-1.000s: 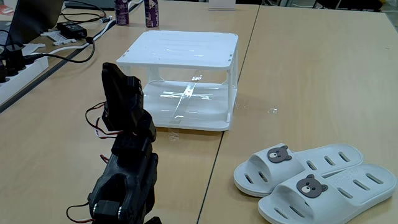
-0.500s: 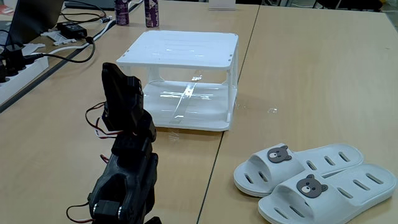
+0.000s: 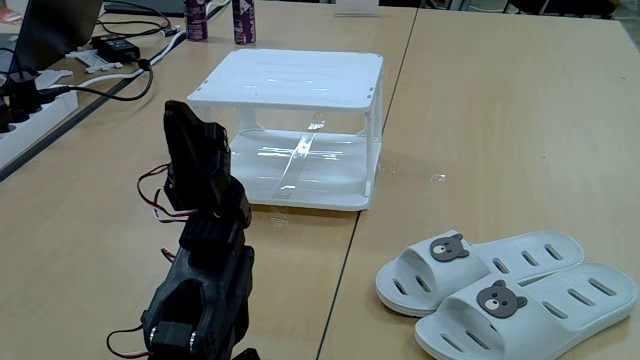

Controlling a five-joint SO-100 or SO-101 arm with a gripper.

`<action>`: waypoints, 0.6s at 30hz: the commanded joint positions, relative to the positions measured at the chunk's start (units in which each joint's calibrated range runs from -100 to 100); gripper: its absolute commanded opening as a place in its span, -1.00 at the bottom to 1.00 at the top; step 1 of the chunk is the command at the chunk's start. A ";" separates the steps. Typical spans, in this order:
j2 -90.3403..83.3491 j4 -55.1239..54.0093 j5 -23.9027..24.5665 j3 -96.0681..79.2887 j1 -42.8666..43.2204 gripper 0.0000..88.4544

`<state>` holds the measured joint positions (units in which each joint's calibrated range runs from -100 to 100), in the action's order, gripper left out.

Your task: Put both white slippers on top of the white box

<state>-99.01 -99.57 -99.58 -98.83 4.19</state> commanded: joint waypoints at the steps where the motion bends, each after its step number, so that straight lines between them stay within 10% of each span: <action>1: 0.19 -0.08 -0.42 0.09 0.08 -0.98; 11: 1.45 0.00 -0.42 -0.09 0.33 -0.98; 18: 42.93 0.00 -0.42 -0.09 0.00 -0.98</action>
<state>-80.29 -99.57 -99.58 -98.83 4.19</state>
